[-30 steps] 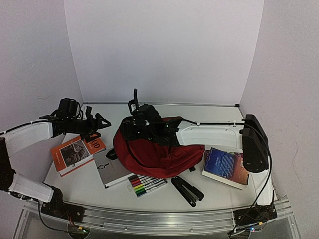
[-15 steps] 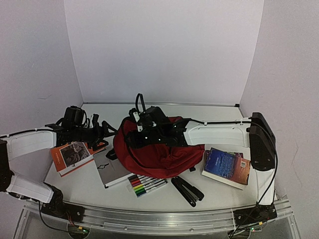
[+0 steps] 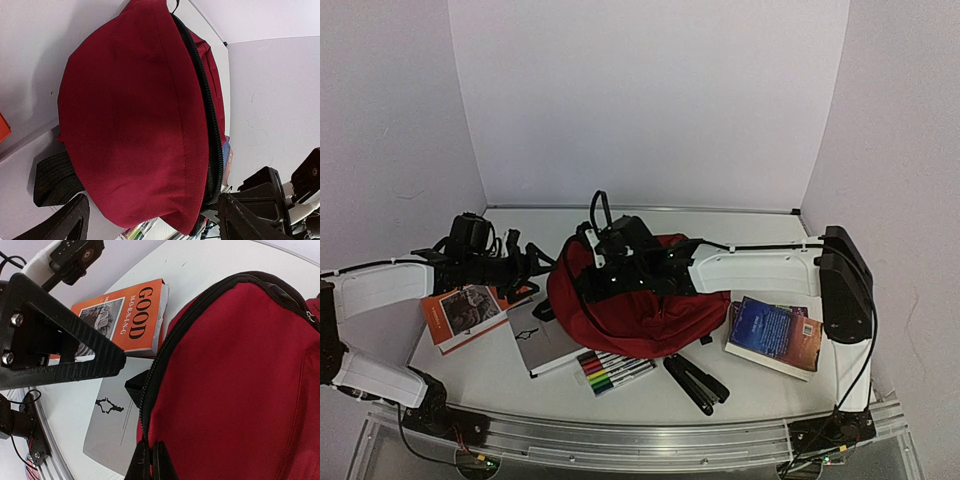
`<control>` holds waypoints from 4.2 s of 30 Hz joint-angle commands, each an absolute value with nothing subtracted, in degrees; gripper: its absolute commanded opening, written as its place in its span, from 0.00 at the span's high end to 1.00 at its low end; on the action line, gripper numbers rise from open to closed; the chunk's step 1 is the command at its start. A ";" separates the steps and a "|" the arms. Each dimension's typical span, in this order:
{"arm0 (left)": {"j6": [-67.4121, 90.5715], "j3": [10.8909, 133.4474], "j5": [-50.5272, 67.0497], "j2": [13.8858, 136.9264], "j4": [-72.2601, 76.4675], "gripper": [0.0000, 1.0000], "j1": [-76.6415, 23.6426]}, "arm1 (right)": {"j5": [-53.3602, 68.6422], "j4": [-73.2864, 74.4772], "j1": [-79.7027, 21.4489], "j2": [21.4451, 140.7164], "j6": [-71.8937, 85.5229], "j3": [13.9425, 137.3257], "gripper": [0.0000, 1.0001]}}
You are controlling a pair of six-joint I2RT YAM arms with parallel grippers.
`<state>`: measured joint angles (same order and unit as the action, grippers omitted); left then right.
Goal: Pack the student bag
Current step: Unzip the student bag at the center of the board, then pick up the book from the center of the board.
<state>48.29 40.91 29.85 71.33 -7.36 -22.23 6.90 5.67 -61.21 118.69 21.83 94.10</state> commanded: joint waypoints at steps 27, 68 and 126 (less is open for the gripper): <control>46.45 55.23 10.47 80.02 -18.75 0.23 -30.78 | -5.71 4.39 -61.08 109.78 25.41 86.15 1.00; 30.02 76.82 24.40 105.35 -16.46 1.00 -19.63 | -2.24 2.31 -27.66 107.00 29.09 70.56 1.00; 46.41 37.83 18.93 71.45 -14.81 0.06 -17.15 | -0.09 5.91 -54.95 90.84 42.18 55.02 0.20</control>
